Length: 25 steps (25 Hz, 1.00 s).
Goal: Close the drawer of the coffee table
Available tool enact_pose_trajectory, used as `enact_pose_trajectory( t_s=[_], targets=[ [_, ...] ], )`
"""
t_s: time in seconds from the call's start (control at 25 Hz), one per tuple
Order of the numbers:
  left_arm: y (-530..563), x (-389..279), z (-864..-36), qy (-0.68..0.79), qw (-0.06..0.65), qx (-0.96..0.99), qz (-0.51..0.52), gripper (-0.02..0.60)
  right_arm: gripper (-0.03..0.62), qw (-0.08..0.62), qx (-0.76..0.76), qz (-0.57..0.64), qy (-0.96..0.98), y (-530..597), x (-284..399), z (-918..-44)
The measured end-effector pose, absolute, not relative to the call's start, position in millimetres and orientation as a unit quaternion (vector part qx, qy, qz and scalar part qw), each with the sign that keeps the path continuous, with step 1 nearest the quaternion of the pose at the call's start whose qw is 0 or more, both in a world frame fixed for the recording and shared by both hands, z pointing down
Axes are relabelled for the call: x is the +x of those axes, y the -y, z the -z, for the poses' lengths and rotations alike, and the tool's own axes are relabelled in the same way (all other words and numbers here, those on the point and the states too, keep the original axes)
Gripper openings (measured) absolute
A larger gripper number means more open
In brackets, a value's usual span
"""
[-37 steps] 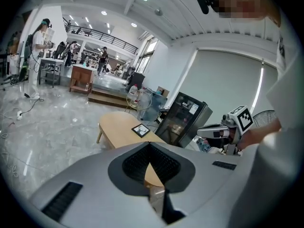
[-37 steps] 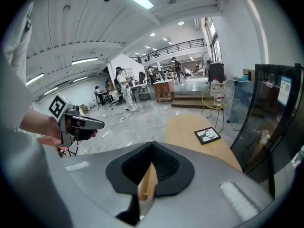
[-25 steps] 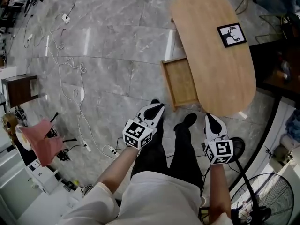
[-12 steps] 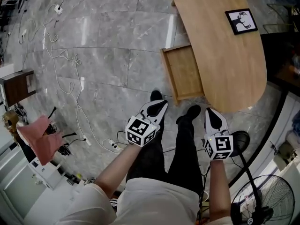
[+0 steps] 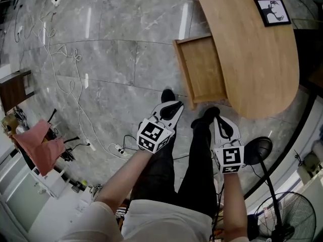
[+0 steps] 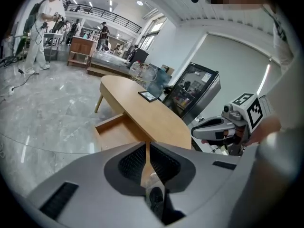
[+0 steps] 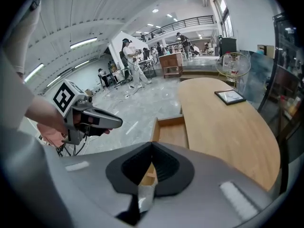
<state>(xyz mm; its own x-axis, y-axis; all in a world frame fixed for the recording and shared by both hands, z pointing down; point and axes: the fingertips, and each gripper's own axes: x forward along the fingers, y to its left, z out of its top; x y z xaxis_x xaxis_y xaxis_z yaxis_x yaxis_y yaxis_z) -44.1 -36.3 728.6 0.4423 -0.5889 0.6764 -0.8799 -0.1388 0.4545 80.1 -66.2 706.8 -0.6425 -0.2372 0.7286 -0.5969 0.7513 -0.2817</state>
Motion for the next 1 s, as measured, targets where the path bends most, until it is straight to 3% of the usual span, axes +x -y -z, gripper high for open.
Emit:
enact_pose_trajectory(
  t_s=[0.44,0.76,1.0],
  targets=[
    [25.2,-47.9,-795.5,0.492,0.452,0.725,-0.168,0.074,0.011,0.366,0.212,-0.264,0.867,46.1,61.3,-764.2],
    [20.0,-42.9,-859.3,0.474,0.531,0.692,-0.119,0.115,0.011,0.381,0.198,-0.27,0.862,39.9,51.4,-799.3],
    [34.7,-45.5,-894.6,0.476,0.543,0.682,-0.116,0.135,0.011,0.381,0.19,-0.278,0.861,45.0,44.1,-819.6]
  ],
)
